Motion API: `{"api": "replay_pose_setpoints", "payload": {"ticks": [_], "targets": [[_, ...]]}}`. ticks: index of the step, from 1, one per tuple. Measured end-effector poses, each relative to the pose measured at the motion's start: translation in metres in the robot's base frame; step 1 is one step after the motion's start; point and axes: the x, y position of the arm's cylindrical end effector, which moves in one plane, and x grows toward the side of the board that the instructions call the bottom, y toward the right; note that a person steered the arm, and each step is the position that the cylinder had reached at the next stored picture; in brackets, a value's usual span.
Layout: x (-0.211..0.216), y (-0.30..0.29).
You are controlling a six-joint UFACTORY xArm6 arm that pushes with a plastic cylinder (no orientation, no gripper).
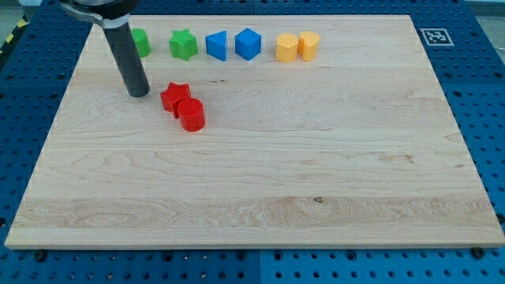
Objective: Slide the red star towards the top right
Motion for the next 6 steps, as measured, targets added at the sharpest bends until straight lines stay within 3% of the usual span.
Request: {"api": "replay_pose_setpoints", "payload": {"ticks": [2, 6], "targets": [[0.027, 0.044], [0.046, 0.191]]}}
